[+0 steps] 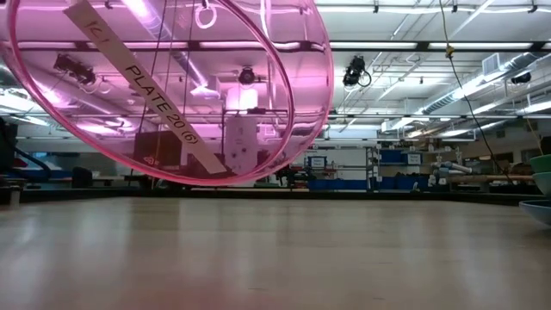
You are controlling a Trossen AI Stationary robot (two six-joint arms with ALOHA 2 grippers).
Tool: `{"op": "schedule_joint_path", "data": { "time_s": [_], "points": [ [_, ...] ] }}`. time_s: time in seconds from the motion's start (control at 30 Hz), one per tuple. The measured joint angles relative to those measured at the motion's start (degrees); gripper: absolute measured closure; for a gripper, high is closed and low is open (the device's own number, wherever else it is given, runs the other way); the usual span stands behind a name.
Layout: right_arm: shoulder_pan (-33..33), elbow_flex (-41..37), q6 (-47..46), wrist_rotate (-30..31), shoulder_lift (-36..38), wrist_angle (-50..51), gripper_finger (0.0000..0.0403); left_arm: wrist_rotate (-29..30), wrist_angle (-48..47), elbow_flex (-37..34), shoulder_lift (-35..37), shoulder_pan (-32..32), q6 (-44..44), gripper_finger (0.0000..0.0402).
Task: Stack plastic plates
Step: Stack the pink plate on top of the light orange plate
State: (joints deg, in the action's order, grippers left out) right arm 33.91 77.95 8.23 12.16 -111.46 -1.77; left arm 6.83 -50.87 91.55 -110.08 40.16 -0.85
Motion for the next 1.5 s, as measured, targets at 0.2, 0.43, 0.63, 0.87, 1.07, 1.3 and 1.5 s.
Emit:
{"op": "schedule_joint_path", "data": {
  "time_s": [0.2, 0.43, 0.63, 0.87, 1.07, 1.3, 1.5],
  "points": [
    [0.02, -2.81, -1.00, 2.48, -0.02, 0.32, 0.0233, 1.35, 0.01, 0.00, 0.00, -1.79, -1.87, 0.0398],
    [0.02, -4.82, -1.20, 5.83, -0.02, 0.13, 0.0243, 1.55, 0.02, 0.00, 0.00, -4.02, -4.11, 0.0398],
    [-0.01, -5.13, -1.20, 7.69, -0.02, 0.06, 0.0270, 1.61, 0.04, 0.00, 0.02, -4.74, -4.22, 0.0397],
    [-0.22, -5.13, -3.19, 7.69, -0.02, 0.31, 0.0332, 1.59, 0.04, 0.00, 0.02, -4.70, -4.78, 0.0397],
    [-0.91, -5.13, -5.50, 7.07, -0.02, 1.02, 0.0391, 1.64, -0.06, -0.04, 0.04, -4.70, -5.61, 0.0397],
    [-1.09, -5.13, -5.71, 6.82, -0.02, 1.34, 0.0391, 1.55, 0.02, -0.04, 0.04, -4.70, -9.20, 0.0385],
    [-1.12, -5.13, -5.80, 6.27, -0.02, 1.54, 0.0396, 1.02, 0.11, -0.04, 0.04, -5.07, -13.96, 0.0322]
  ]
}}
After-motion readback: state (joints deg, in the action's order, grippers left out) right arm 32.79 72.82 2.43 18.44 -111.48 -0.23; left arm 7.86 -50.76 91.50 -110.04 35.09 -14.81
